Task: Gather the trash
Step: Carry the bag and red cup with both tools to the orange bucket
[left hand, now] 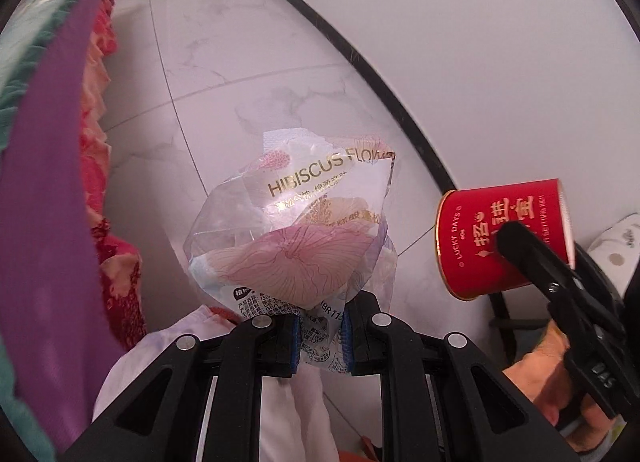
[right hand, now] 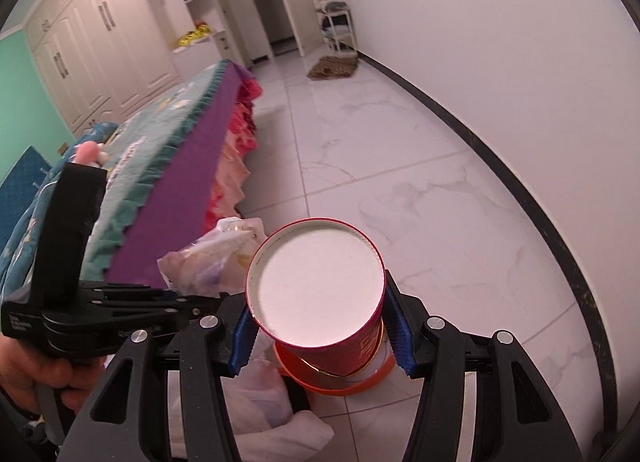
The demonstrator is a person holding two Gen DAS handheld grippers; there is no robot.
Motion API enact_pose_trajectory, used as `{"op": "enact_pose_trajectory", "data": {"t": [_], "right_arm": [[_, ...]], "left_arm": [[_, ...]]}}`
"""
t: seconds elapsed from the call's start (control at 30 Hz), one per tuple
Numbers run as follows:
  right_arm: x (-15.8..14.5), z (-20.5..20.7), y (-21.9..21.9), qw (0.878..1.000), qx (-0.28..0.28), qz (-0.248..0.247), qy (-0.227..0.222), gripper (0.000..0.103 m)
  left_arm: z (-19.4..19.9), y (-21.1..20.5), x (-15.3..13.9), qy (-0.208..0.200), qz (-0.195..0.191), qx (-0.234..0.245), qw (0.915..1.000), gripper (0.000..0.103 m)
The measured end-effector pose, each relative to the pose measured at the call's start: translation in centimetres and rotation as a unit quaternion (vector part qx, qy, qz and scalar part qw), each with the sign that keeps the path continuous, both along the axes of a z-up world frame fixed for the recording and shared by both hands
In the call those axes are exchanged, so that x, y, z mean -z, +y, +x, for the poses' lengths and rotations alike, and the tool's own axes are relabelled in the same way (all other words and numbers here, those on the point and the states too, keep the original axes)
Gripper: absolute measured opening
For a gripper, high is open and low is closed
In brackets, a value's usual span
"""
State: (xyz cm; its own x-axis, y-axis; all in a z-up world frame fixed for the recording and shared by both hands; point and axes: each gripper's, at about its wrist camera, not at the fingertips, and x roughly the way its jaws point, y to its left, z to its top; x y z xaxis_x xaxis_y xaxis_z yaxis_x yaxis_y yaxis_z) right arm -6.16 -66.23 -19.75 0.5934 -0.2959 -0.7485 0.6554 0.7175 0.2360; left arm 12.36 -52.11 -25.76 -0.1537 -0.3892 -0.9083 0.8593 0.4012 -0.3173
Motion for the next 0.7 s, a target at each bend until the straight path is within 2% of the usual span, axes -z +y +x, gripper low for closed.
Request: {"op": "enact_pose_trajectory", "data": {"t": [0.13, 0.23, 0.33, 0.4, 0.47, 0.6, 0.67, 0.7], "right_arm": [[2.0, 1.0, -1.0, 1.0, 0.01, 0.01, 0.011, 0.055], [3.0, 0.9, -1.4, 1.0, 0.014, 0.015, 0.017, 0.055], [3.8, 1.5, -1.5, 0.999, 0.017, 0.017, 0.025, 0.055], [4.1, 2.1, -1.5, 0.999, 0.019, 0.018, 0.028, 0.055], [4.5, 2.2, -1.6, 0.999, 0.02, 0.021, 0.032, 0.055], [5.3, 2.7, -1.6, 0.999, 0.018, 0.027, 0.039, 0.055], [5.5, 2.9, -1.5, 0.999, 0.015, 0.028, 0.04, 0.055], [5.5, 3.0, -1.5, 0.999, 0.014, 0.027, 0.04, 0.055]], "left_arm": [[0.1, -1.7, 3.1, 0.012, 0.025, 0.015, 0.9995, 0.02], [0.2, -2.5, 5.0, 0.014, 0.041, 0.02, 0.9988, 0.029], [0.2, -3.1, 5.6, 0.018, 0.042, 0.023, 0.9987, 0.046], [-0.3, -3.3, 5.4, 0.017, 0.047, 0.026, 0.9984, 0.051], [-0.3, -3.4, 5.7, 0.014, 0.054, 0.027, 0.9981, 0.068], [-0.7, -3.3, 5.1, 0.022, 0.051, 0.016, 0.9983, 0.071], [-0.8, -3.5, 4.9, 0.022, 0.052, 0.016, 0.9983, 0.084], [-0.9, -3.6, 4.9, 0.02, 0.053, 0.018, 0.9983, 0.084]]}}
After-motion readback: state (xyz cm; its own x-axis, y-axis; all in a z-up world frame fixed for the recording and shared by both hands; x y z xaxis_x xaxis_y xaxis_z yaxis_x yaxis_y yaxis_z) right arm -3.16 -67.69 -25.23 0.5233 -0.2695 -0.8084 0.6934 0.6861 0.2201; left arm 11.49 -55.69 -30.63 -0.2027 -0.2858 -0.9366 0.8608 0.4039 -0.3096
